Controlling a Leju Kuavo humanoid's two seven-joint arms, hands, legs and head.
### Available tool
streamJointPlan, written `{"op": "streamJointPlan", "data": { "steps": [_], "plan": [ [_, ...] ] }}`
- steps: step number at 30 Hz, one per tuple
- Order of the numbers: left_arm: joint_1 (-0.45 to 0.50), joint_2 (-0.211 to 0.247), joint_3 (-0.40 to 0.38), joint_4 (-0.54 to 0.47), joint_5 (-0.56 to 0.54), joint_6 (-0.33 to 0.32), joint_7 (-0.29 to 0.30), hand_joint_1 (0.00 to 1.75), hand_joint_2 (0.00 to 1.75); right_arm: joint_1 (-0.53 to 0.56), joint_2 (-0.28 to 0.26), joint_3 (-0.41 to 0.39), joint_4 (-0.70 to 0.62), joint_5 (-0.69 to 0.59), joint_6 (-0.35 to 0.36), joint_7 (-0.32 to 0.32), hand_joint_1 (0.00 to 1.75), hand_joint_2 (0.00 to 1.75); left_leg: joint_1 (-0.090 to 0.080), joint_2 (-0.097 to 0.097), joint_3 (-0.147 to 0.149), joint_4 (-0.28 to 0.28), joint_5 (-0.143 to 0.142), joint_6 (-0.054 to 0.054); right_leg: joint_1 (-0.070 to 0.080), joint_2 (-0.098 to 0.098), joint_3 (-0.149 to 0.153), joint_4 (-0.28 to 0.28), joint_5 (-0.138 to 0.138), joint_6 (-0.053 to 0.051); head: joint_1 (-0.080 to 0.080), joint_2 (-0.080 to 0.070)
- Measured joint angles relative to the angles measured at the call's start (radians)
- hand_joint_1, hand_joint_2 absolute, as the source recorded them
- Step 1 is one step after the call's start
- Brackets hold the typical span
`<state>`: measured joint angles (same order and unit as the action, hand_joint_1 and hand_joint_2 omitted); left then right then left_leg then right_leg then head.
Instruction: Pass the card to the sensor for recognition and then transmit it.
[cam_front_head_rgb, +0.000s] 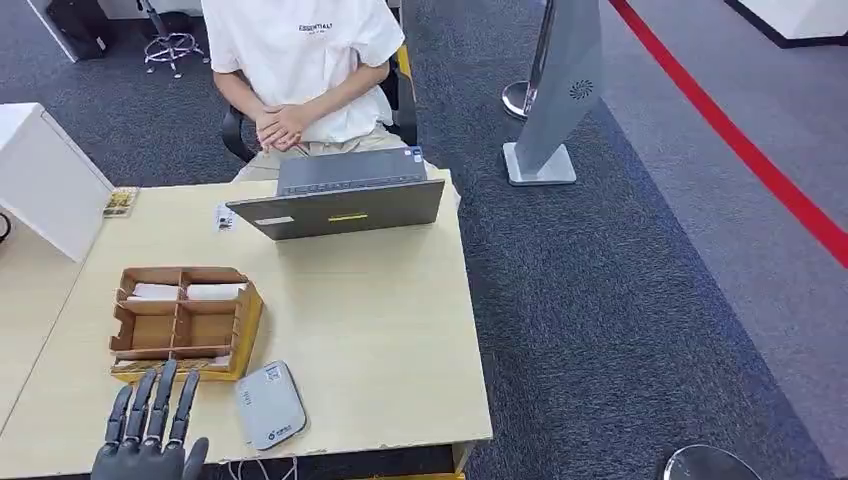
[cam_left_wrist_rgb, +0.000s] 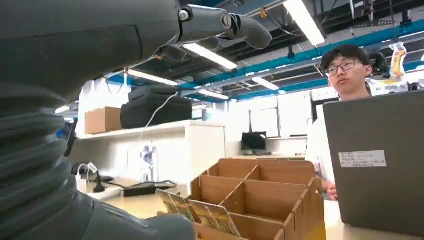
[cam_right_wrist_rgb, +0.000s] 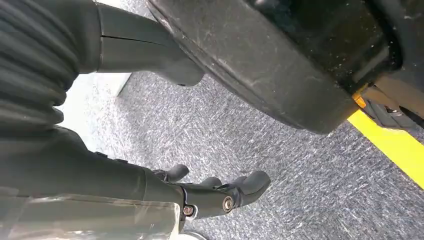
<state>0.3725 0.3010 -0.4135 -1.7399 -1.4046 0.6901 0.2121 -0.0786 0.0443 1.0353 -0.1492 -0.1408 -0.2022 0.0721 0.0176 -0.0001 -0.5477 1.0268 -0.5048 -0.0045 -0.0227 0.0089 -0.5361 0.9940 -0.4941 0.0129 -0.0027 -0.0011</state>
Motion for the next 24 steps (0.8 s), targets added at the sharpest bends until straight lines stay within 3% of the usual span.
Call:
{"op": "streamJointPlan", "data": {
  "steps": [14,18,24],
  "plan": [
    [-0.006,0.003,-0.013,0.015,0.048,0.0,0.035,0.0,1.75,0.0,0.0,-0.003,0.002,0.015,0.0,0.008,0.0,1.75,0.0,0.0,0.0,0.0,0.001,0.0,0.0,0.0,0.0,0.0,0.001,0.0,0.0,0.0],
    [-0.03,-0.02,0.052,0.066,0.066,0.0,0.006,0.0,1.75,-0.001,0.0,-0.002,0.002,0.031,0.003,0.012,0.0,1.75,0.0,0.0,0.0,0.0,0.001,0.0,0.0,0.0,0.0,0.0,0.001,0.0,0.0,0.0],
    [-0.081,-0.077,0.194,0.192,0.09,0.0,-0.095,0.0,1.75,-0.002,0.001,0.015,0.002,0.051,0.005,0.015,0.0,1.75,0.0,0.0,0.0,0.0,0.001,0.0,0.0,0.0,0.0,0.0,0.001,-0.001,0.0,0.0]
  ]
}}
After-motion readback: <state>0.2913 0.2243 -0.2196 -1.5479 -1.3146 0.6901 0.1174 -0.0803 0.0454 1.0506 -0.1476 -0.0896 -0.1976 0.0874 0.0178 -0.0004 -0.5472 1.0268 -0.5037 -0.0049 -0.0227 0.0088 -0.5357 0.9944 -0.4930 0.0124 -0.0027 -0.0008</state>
